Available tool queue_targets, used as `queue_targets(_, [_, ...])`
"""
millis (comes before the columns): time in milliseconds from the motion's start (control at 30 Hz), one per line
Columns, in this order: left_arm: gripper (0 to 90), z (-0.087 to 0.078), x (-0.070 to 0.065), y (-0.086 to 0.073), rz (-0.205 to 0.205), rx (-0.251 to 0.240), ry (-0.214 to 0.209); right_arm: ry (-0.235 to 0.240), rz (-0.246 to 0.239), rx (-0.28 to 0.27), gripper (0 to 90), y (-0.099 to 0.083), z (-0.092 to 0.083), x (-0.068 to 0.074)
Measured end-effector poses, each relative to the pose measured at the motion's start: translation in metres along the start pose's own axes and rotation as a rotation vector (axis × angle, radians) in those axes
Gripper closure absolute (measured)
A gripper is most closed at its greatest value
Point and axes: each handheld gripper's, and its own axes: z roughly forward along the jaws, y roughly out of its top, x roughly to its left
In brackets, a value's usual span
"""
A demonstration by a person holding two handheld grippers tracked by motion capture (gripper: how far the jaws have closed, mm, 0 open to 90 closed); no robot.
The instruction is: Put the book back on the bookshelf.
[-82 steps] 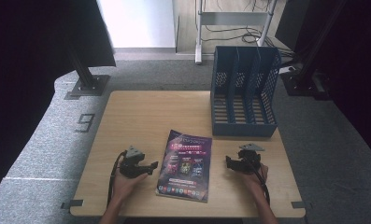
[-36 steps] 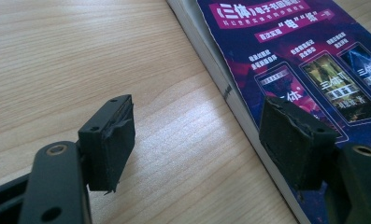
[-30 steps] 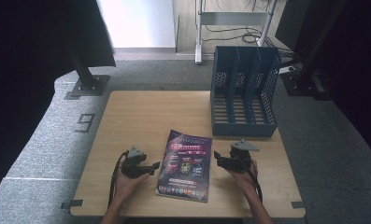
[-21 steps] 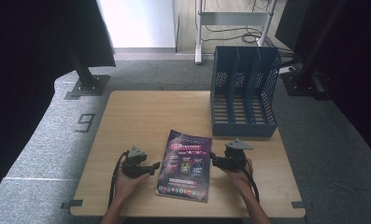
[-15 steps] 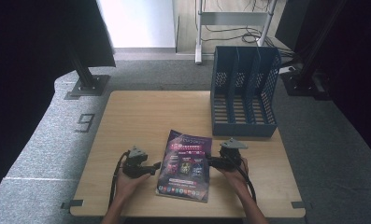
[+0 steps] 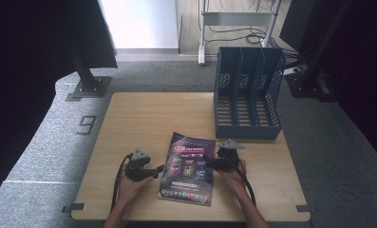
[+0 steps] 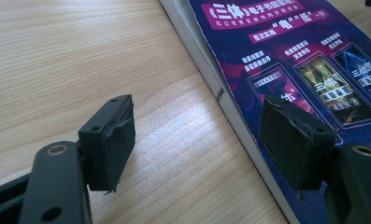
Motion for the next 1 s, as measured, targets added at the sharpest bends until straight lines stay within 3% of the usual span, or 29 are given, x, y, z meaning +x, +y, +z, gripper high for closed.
queue_targets(367, [27.2, 0.002, -0.003, 0.0, 0.008, 0.004, 0.001, -0.016, 0.005, 0.056, 16.6, -0.008, 0.017, 0.001])
queue_targets(767, [27.2, 0.002, -0.004, 0.0, 0.011, 0.006, -0.001, -0.004, 0.011, 0.082, 14.5, -0.012, 0.025, 0.003])
queue_targets(1000, [27.3, 0.002, -0.004, 0.0, 0.014, 0.005, -0.001, 0.018, -0.01, 0.074, 23.3, -0.013, 0.024, 0.006])
